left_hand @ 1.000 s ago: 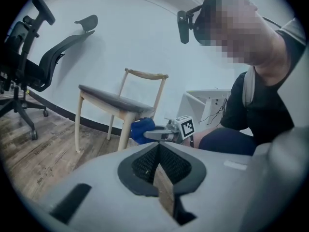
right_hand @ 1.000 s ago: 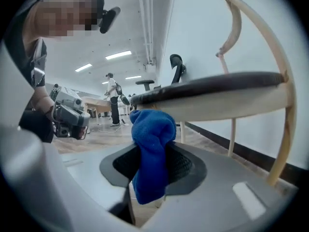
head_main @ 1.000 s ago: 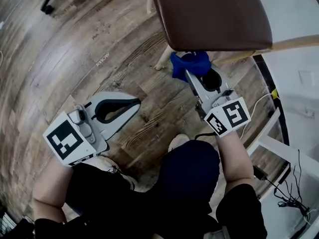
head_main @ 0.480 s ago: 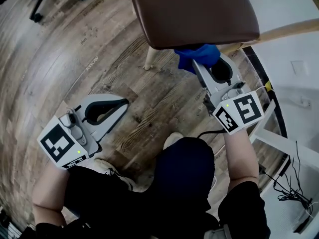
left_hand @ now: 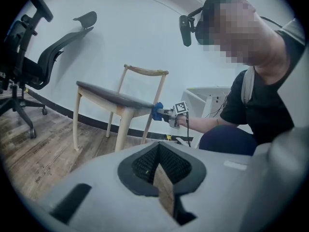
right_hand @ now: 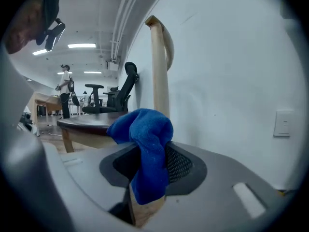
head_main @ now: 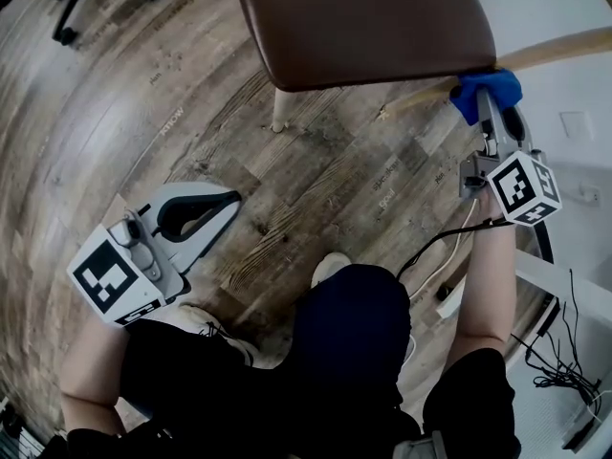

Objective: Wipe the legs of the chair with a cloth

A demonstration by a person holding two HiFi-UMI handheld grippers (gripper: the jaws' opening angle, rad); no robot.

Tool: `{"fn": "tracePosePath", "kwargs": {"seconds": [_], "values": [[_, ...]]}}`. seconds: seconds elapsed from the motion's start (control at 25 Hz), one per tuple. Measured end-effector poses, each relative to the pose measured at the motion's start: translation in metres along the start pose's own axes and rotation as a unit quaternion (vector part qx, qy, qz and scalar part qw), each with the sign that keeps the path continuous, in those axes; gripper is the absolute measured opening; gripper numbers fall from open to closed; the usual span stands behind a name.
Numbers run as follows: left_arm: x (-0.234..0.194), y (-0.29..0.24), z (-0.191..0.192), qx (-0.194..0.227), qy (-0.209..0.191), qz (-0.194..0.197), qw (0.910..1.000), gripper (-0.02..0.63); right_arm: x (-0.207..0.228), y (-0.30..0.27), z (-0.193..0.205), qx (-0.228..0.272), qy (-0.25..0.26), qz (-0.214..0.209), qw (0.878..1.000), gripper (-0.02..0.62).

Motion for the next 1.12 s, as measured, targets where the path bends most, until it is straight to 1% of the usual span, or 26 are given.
{"fn": "tracePosePath", "kwargs": {"seconds": [0.08,0.2,0.44,0.68,0.84,1.12], "values": [[0.0,-0.001,0.001,-0.001,0.001,-0.001,1.0,0.006,-0.002,-0.001,0.002,0.006,0.009,0.002,1.0,0.141],[-0.002,-0.001,0.003,-0.002,0.005,-0.003,1.0,0.006,-0.002,-0.004,0.013,0.006,0.006,0.008,1.0,0.142],[-0.006,-0.001,0.004,-0.004,0.009,-0.005,0.9999,0.006,-0.002,-0.014,0.049,-0.014,-0.016,0.024,0.999,0.142],[-0.011,-0.004,0.007,-0.006,0.011,-0.003,0.9999,0.006,-0.001,-0.024,0.084,-0.039,-0.026,0.03,0.998,0.142],[-0.014,-0.006,0.011,-0.011,0.017,-0.004,0.9998,0.006,0.003,-0.032,0.115,-0.055,-0.021,0.037,0.998,0.143],[-0.022,-0.007,0.021,-0.023,0.029,-0.013,0.9992,0.006,0.016,-0.05,0.185,-0.109,-0.051,0.053,0.991,0.143]]}}
Point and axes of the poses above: the fingertips, and each gripper's own axes: y backward along the fingers, x to its right, z out of its underside, the point moved 3 cm from there along y, backward along the fingers, and after that the axes turned 4 degrees about z, right-handed, at the moved point
